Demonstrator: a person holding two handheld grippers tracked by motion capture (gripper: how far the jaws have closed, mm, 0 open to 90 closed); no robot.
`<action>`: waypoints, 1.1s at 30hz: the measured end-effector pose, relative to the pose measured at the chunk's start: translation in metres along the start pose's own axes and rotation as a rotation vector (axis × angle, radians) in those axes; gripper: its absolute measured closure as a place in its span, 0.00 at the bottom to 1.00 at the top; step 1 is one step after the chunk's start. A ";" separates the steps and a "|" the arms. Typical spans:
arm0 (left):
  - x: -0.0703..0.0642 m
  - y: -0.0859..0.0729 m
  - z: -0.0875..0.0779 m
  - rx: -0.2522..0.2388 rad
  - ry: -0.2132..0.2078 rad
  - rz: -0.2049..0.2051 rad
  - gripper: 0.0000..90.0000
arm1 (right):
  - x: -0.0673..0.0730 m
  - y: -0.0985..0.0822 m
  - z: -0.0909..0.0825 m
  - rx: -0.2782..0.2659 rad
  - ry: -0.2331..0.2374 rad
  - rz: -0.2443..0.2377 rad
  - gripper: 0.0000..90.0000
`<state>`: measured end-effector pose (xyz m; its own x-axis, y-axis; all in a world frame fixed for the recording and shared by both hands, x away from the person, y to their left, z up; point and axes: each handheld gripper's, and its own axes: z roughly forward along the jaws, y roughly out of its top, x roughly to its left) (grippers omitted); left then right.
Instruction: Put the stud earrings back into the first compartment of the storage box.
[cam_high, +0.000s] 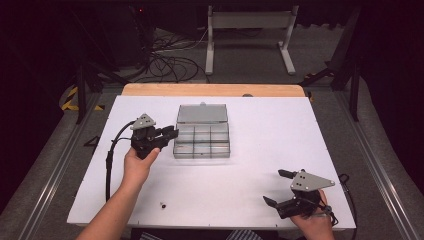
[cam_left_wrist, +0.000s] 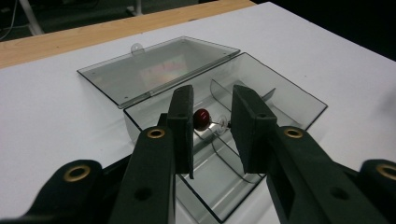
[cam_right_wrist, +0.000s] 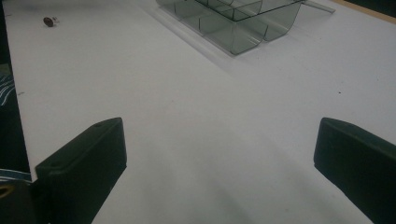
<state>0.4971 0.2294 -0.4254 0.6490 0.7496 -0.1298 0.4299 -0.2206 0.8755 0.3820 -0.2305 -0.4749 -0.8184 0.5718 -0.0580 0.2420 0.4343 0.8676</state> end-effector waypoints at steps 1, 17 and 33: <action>0.002 -0.001 0.003 0.002 0.002 -0.010 0.78 | 0.000 0.000 0.000 -0.001 0.000 -0.001 0.04; 0.022 -0.013 0.033 -0.005 0.028 -0.059 0.78 | -0.001 -0.001 0.000 0.000 0.006 0.003 0.04; 0.025 -0.021 0.055 0.021 0.069 -0.036 0.77 | -0.002 -0.002 -0.001 -0.002 0.014 0.007 0.04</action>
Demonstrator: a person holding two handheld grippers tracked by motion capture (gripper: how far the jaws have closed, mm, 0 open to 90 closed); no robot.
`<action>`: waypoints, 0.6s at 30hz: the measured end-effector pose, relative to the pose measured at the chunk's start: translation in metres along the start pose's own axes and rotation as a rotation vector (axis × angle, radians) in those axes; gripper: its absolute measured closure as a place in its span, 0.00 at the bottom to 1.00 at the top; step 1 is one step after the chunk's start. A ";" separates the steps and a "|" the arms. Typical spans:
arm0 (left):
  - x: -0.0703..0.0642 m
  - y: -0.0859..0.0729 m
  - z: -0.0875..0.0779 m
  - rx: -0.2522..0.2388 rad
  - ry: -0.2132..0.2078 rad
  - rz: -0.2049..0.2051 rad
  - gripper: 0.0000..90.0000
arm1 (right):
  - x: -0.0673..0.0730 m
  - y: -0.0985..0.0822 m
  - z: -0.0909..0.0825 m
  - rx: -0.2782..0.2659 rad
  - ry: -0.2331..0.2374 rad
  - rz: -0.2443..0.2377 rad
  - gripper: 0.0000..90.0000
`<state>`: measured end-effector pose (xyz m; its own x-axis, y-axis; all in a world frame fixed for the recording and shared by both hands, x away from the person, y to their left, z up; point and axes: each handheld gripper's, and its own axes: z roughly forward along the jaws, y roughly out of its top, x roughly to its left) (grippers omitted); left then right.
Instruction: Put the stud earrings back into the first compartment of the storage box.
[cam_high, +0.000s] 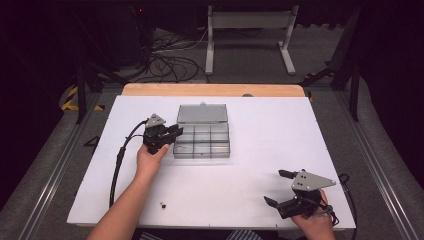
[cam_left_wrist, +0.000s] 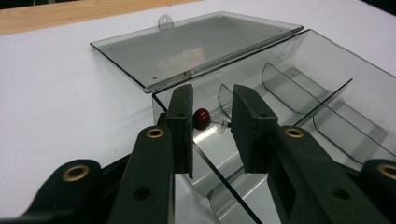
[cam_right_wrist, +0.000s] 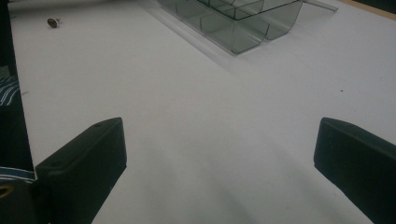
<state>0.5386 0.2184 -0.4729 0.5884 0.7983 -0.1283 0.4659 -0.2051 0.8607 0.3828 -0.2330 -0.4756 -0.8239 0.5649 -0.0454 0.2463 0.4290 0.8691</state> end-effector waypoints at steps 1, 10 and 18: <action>0.000 0.000 0.000 -0.001 0.003 0.003 0.77 | 0.000 0.000 0.000 0.000 0.000 0.000 0.04; 0.002 0.001 -0.002 -0.016 0.001 -0.019 0.62 | 0.000 0.000 0.001 0.001 0.007 0.002 0.04; -0.005 0.008 -0.024 -0.036 -0.023 0.015 0.48 | 0.000 0.000 0.000 -0.003 0.007 0.003 0.04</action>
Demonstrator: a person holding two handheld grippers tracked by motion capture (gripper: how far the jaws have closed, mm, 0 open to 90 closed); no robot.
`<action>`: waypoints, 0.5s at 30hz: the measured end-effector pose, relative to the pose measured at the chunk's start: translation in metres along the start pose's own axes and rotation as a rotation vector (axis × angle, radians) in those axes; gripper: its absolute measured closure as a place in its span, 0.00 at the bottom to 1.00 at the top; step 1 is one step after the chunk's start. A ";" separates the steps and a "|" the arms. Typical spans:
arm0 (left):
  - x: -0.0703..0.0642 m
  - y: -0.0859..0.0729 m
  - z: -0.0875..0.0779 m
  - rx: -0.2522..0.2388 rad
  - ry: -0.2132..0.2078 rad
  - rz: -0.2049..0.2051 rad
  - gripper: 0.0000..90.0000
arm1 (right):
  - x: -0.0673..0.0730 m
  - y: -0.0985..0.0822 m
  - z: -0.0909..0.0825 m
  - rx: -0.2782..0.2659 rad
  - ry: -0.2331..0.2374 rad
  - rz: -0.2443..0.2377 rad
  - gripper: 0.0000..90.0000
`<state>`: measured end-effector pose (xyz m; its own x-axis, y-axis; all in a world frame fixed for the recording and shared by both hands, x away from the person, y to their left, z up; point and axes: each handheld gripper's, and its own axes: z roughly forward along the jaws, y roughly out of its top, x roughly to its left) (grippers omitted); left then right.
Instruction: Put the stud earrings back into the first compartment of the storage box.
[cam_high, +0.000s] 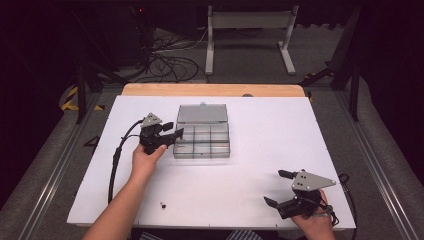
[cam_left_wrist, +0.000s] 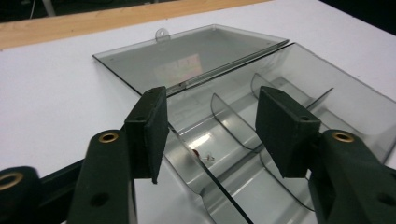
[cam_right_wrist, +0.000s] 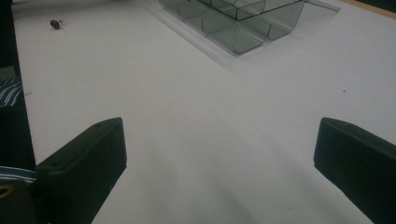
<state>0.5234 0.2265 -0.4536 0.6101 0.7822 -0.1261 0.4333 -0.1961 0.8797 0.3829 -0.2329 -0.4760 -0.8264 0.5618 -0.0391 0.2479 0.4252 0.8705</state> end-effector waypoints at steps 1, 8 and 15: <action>-0.002 0.002 -0.005 -0.009 0.000 0.013 0.46 | 0.000 0.000 0.000 0.001 0.000 0.000 0.04; -0.020 0.010 -0.038 -0.009 -0.036 0.084 0.41 | 0.001 0.000 0.000 0.000 -0.002 0.000 0.04; -0.039 0.015 -0.065 -0.020 -0.086 0.114 0.35 | 0.002 0.001 0.001 0.002 -0.005 -0.003 0.04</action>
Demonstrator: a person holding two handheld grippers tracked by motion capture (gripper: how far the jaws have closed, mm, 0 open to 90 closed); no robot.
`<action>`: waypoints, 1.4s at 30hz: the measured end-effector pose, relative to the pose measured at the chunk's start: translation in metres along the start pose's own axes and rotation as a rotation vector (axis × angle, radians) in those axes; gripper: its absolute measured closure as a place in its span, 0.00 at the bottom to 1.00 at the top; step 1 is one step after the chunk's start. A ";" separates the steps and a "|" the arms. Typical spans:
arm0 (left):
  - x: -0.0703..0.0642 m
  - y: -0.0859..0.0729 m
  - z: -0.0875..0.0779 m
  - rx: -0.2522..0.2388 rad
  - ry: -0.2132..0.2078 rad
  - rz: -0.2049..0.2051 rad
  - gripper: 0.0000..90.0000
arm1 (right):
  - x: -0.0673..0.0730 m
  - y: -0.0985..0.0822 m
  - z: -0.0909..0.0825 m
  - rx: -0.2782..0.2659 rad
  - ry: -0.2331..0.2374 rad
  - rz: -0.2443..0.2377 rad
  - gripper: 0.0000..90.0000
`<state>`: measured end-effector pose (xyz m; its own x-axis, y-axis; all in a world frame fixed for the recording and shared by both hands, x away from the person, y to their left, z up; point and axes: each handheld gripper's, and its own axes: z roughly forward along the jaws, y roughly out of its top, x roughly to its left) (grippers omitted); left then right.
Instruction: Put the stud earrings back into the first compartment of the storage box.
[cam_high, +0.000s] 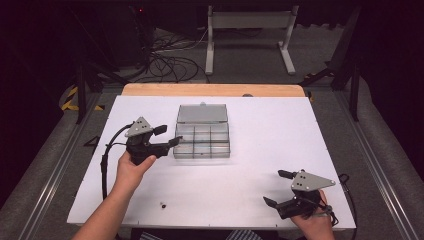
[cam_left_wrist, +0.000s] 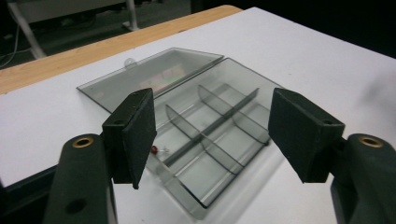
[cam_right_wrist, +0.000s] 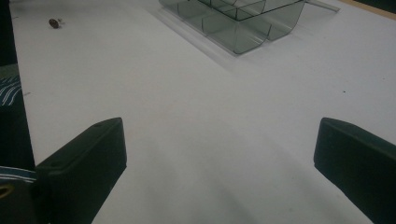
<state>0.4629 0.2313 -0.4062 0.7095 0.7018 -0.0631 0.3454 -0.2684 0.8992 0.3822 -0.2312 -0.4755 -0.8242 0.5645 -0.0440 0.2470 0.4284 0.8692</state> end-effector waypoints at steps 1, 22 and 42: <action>-0.002 0.001 -0.004 0.004 0.004 0.019 0.35 | 0.000 0.000 0.000 0.000 0.000 0.001 0.04; -0.041 -0.018 -0.053 0.083 -0.022 0.082 0.31 | 0.001 0.000 0.000 0.004 0.000 -0.002 0.04; -0.054 -0.042 -0.059 0.261 -0.089 0.080 0.34 | 0.001 0.000 0.001 0.005 0.001 -0.001 0.04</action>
<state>0.3740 0.2433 -0.4151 0.7880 0.6140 -0.0448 0.4247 -0.4894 0.7616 0.3821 -0.2305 -0.4758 -0.8250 0.5634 -0.0444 0.2488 0.4326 0.8666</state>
